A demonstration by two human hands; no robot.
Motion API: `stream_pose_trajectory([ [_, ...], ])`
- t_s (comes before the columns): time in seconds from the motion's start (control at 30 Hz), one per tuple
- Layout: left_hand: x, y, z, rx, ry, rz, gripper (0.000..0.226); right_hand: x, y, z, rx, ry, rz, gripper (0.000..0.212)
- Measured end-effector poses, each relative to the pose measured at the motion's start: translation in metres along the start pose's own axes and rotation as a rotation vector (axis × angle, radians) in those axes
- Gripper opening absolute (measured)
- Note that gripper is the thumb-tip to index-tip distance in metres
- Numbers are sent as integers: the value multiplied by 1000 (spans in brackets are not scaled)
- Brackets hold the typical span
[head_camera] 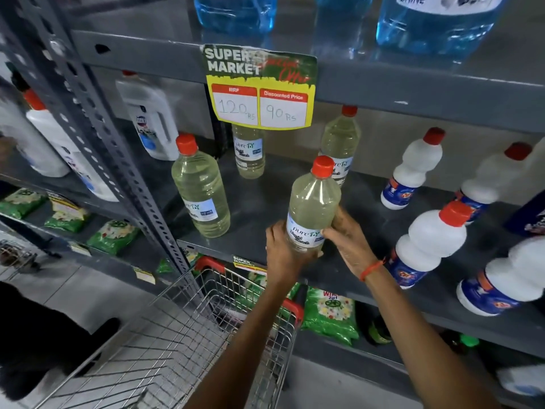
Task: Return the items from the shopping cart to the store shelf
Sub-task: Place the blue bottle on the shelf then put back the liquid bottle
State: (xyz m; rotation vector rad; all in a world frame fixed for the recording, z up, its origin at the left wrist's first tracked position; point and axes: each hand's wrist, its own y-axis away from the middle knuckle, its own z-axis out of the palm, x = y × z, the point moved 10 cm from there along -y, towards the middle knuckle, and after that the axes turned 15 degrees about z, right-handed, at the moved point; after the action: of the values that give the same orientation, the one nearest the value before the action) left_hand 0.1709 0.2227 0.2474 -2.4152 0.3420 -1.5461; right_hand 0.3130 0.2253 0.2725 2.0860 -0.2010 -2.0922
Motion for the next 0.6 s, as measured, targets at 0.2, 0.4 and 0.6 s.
stream_pose_trajectory([
  [0.2,-31,-5,4,-323,172,-48,85,40,3,1,68,152,92,59],
  [0.4,-32,-7,7,-371,125,-14,74,53,6,-6,135,160,128,67],
  [0.6,-18,0,19,-377,112,17,78,59,18,-21,182,124,133,63],
])
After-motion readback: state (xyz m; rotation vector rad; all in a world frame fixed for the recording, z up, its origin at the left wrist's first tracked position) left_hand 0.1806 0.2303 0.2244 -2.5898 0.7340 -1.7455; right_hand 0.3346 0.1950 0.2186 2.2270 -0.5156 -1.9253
